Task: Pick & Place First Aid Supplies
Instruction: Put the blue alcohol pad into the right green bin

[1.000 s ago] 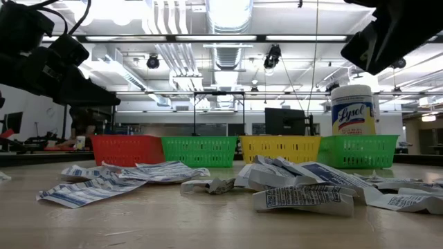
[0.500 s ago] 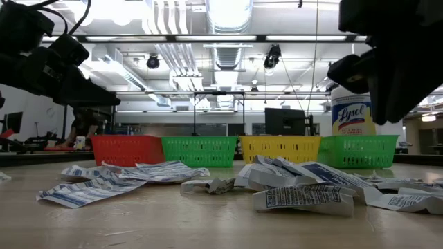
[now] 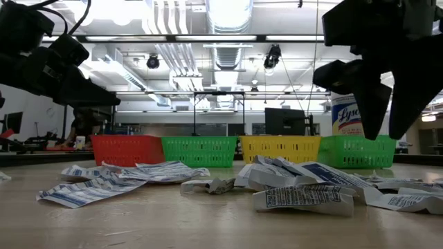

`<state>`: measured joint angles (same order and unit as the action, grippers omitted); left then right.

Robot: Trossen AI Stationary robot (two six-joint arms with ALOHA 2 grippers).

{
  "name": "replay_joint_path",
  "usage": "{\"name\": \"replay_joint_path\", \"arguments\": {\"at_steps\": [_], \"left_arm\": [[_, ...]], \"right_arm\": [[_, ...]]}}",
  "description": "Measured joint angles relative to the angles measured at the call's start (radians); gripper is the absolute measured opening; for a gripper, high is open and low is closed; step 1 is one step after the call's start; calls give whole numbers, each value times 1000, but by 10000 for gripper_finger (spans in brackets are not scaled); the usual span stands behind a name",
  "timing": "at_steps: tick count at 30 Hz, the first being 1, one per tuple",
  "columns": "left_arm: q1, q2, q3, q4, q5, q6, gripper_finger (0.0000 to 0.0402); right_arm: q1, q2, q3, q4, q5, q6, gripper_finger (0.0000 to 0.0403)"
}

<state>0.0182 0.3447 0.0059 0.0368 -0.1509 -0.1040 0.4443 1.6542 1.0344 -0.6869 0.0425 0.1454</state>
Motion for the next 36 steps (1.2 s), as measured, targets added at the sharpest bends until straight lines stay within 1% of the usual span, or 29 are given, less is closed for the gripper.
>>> {"name": "replay_joint_path", "arguments": {"at_steps": [6,11,18,21,34,36], "left_arm": [[0,0,0,0,0,0,113],[0,0,0,0,0,0,113],[0,0,0,0,0,0,113],[0,0,0,0,0,0,113],[0,0,0,0,0,2,113],[0,0,0,0,0,2,113]], "right_arm": [[-2,35,36,-34,-2,-34,133],[-24,44,36,-38,-10,-37,141],[-73,50,32,-37,-22,-52,140],[-86,50,30,-38,-57,-52,142],[-85,51,22,-24,-69,-41,144],[-85,51,11,2,-69,-33,145]]}}
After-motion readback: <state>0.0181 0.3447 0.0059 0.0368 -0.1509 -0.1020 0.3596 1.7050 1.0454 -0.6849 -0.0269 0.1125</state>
